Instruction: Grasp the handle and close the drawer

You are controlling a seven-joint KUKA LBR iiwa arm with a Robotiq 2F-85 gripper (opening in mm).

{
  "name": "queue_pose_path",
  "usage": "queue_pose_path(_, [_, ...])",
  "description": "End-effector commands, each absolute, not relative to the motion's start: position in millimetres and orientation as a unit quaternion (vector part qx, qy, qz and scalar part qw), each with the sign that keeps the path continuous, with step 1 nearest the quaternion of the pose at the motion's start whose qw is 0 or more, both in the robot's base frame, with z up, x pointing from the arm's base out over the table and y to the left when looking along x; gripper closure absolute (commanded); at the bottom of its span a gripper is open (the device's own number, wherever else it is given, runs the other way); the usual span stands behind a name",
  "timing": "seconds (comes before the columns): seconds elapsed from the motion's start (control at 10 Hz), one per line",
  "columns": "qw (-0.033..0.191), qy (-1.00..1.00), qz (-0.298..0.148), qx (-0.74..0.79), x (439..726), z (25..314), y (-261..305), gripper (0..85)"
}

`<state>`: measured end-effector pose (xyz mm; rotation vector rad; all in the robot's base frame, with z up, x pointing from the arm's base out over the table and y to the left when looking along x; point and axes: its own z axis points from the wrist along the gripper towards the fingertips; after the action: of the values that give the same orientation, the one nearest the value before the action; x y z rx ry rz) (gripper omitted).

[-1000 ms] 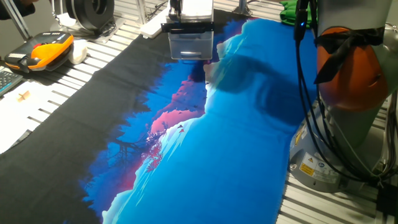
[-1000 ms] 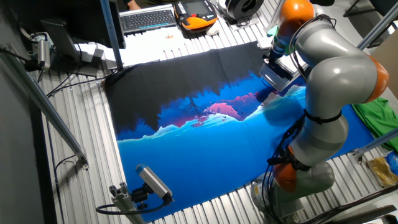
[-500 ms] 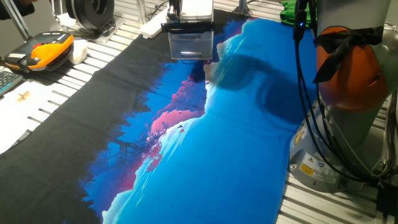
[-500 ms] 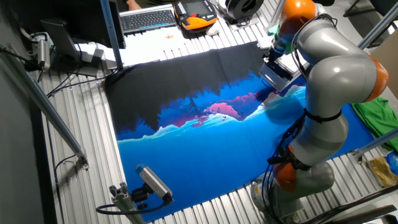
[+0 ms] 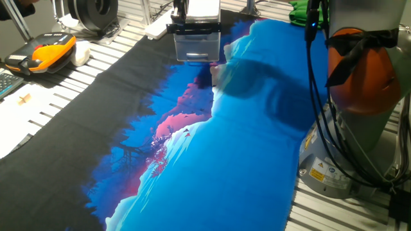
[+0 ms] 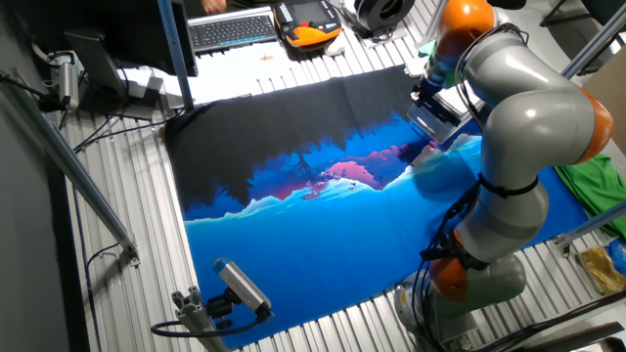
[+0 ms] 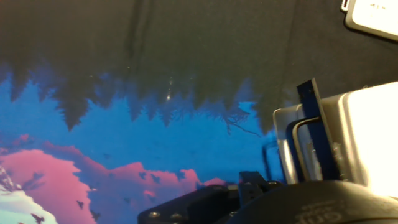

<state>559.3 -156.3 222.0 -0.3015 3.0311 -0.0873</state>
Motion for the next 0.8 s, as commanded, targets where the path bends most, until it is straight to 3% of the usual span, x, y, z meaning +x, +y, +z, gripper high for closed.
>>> queue_pose_path(0.0, [0.048,0.994,-0.025,-0.093,558,222,-152,85.0])
queue_pose_path(0.4, [0.054,0.997,-0.007,-0.063,553,225,-141,85.0])
queue_pose_path(0.7, [0.036,0.999,0.012,-0.028,547,227,-129,85.0])
